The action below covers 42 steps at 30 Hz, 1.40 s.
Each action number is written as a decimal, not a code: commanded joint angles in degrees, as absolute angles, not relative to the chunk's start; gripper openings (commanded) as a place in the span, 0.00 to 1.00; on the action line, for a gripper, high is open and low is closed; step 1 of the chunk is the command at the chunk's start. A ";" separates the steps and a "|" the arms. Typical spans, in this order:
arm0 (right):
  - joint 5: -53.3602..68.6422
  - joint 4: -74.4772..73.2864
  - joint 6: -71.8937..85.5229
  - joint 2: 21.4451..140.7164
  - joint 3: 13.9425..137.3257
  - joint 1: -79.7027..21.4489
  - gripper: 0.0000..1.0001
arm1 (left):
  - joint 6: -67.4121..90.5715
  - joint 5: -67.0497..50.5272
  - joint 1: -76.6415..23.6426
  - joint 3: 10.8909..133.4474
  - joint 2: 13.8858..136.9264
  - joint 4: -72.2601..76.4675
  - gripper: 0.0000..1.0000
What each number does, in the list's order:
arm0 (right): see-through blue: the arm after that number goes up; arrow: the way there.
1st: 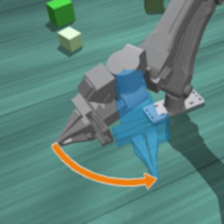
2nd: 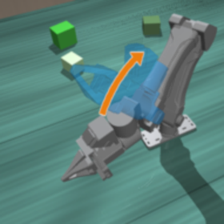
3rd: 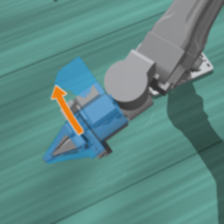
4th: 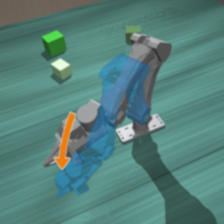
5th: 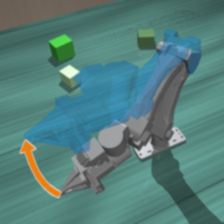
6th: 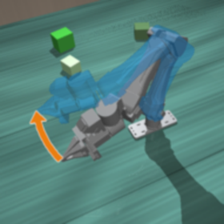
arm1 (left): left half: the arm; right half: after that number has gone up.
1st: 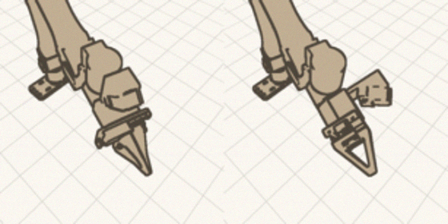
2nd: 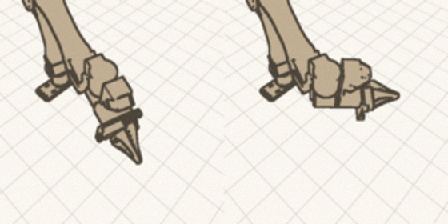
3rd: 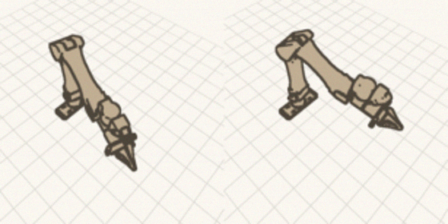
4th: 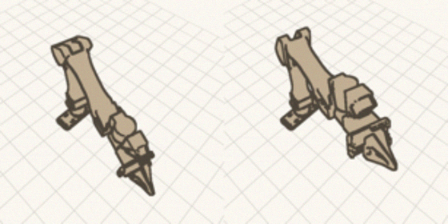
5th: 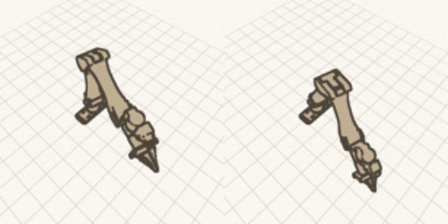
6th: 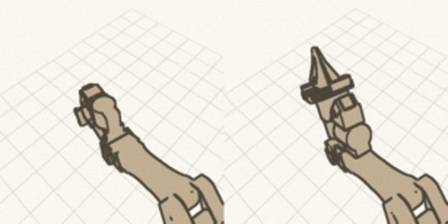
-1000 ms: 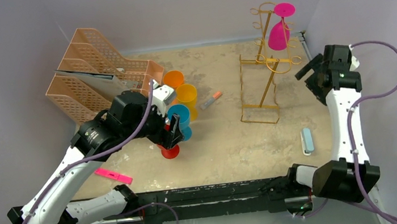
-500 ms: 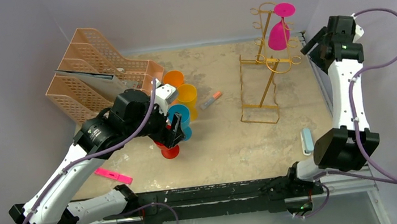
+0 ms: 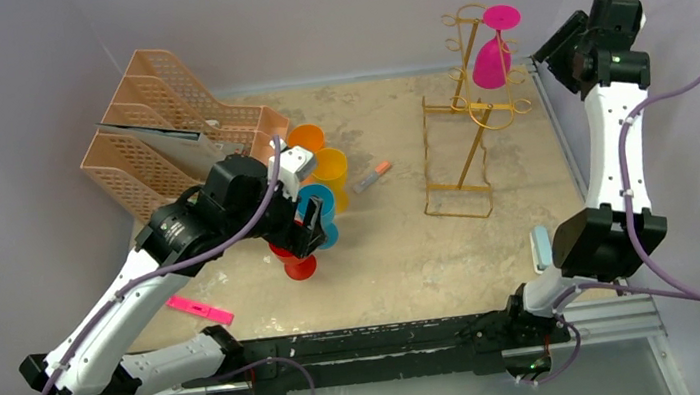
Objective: Take the wine glass off the wine glass rack
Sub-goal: Pick up the wine glass from the wine rack.
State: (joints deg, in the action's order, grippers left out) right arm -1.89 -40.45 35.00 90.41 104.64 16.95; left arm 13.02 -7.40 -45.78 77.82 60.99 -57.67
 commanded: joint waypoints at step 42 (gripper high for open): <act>20.37 -24.78 49.30 107.52 121.13 17.06 0.37 | 15.23 -6.24 -45.80 79.28 58.91 -54.99 0.78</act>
State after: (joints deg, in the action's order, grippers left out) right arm 16.67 -26.92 48.62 107.39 118.91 16.93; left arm 14.09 -6.79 -45.78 78.11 59.44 -56.69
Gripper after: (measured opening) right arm 0.403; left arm 0.775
